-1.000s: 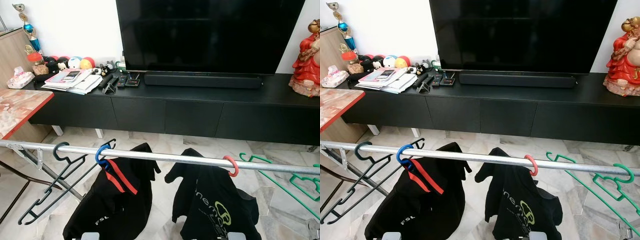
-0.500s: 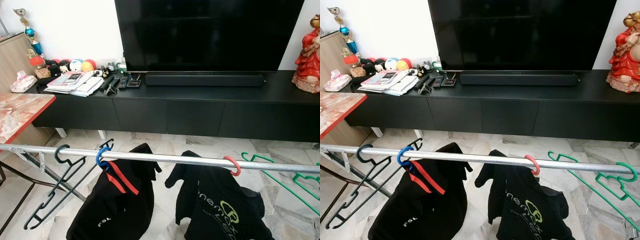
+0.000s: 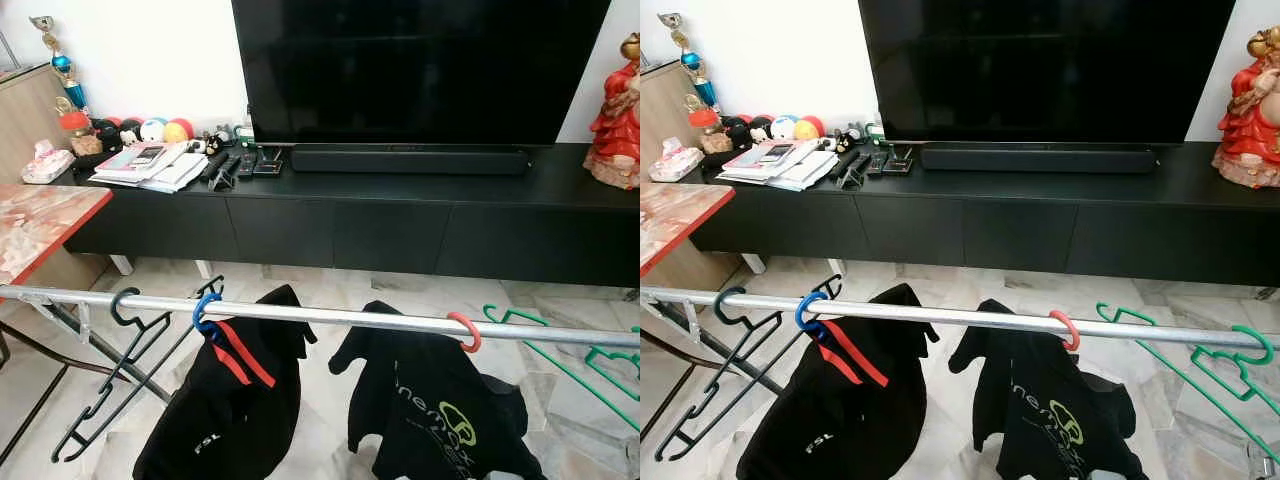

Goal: Hang hanger

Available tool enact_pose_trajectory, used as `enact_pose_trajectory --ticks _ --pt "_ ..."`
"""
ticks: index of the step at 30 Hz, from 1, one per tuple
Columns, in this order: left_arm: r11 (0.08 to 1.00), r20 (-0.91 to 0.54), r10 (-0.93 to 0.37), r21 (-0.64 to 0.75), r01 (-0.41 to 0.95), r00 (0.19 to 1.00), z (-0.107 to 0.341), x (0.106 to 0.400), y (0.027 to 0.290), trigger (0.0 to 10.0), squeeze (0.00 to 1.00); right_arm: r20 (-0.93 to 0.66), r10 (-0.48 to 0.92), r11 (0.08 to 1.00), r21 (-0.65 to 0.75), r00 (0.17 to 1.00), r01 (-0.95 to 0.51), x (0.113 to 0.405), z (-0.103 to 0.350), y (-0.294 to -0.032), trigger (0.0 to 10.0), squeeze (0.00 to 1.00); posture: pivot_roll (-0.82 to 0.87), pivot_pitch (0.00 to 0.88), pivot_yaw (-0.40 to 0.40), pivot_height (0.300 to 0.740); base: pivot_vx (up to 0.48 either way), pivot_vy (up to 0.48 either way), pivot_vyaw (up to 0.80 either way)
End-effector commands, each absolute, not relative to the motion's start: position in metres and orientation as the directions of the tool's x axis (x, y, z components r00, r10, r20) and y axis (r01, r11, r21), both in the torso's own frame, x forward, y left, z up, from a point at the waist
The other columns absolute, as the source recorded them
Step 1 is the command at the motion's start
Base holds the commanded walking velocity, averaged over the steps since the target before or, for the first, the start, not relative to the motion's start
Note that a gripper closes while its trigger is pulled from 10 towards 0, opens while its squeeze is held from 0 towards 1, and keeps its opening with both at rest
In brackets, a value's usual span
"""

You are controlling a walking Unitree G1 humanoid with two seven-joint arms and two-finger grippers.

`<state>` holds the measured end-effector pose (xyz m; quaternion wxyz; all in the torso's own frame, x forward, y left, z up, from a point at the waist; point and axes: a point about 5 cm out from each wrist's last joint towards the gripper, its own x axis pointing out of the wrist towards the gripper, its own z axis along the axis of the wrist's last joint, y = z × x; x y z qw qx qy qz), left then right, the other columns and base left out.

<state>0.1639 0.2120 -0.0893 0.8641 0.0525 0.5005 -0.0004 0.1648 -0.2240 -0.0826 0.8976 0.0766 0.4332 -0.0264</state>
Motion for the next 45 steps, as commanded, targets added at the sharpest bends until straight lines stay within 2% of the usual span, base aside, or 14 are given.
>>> enact_pose_trajectory --ticks 1,3,7,10,13,21,27,37,43,45 --pt "0.993 -0.871 0.064 0.104 0.057 0.487 -0.089 0.161 0.219 10.0 0.0 -0.757 0.023 0.982 0.138 0.653 0.125 0.165 -0.08 -0.228 10.0 0.0 0.01 0.0 0.027 0.74 0.0 0.0 0.0" --pt "0.992 -0.874 0.067 0.111 0.062 0.481 -0.089 0.159 0.223 10.0 0.0 -0.747 0.023 0.978 0.154 0.664 0.139 0.163 -0.08 -0.231 10.0 0.0 -0.02 0.0 0.036 0.74 0.0 0.0 0.0" --pt "0.991 -0.881 0.071 0.117 0.072 0.467 -0.09 0.155 0.226 10.0 0.0 -0.785 0.01 0.977 0.141 0.62 0.162 0.145 -0.087 -0.231 10.0 0.0 -0.02 0.0 0.045 0.74 0.0 0.0 0.0" --pt "0.992 -0.882 0.072 0.111 0.059 0.465 -0.09 0.155 0.226 10.0 0.0 -0.794 0.005 0.969 0.153 0.607 0.193 0.143 -0.09 -0.228 10.0 0.0 -0.01 0.0 0.045 0.74 0.0 0.0 0.0" --pt "0.993 -0.882 0.07 0.108 0.057 0.465 -0.09 0.157 0.225 10.0 0.0 -0.795 0.021 0.969 0.164 0.606 0.183 0.15 -0.09 -0.218 10.0 0.0 0.0 0.0 0.044 0.74 0.0 0.28 0.0" --pt "0.99 -0.884 0.079 0.123 0.066 0.461 -0.089 0.158 0.228 10.0 0.0 -0.795 0.035 0.971 0.17 0.605 0.168 0.16 -0.088 -0.211 10.0 0.0 0.01 0.0 0.049 0.74 0.0 0.48 0.0" --pt "0.989 -0.881 0.069 0.121 0.081 0.469 -0.088 0.16 0.227 10.0 0.0 -0.799 0.042 0.971 0.174 0.599 0.163 0.154 -0.09 -0.209 10.0 0.0 0.01 0.0 0.055 0.74 0.0 0.314 0.0" --pt "0.986 -0.881 0.067 0.132 0.106 0.468 -0.088 0.16 0.227 10.0 0.0 -0.756 0.013 0.967 0.175 0.655 0.182 0.166 -0.083 -0.214 10.0 0.0 0.01 0.0 0.056 0.74 0.0 0.0 0.0" --pt "0.989 -0.879 0.056 0.115 0.097 0.473 -0.088 0.16 0.226 10.0 0.0 -0.675 -0.063 0.959 0.163 0.735 0.233 0.18 -0.07 -0.233 10.0 0.0 0.0 0.0 0.046 0.74 0.0 0.0 0.0" --pt "0.987 -0.881 0.055 0.118 0.106 0.47 -0.088 0.16 0.226 10.0 0.0 -0.66 -0.145 0.96 0.087 0.737 0.266 0.172 -0.069 -0.246 10.0 0.0 -0.01 0.0 0.045 0.74 0.0 0.0 0.0"
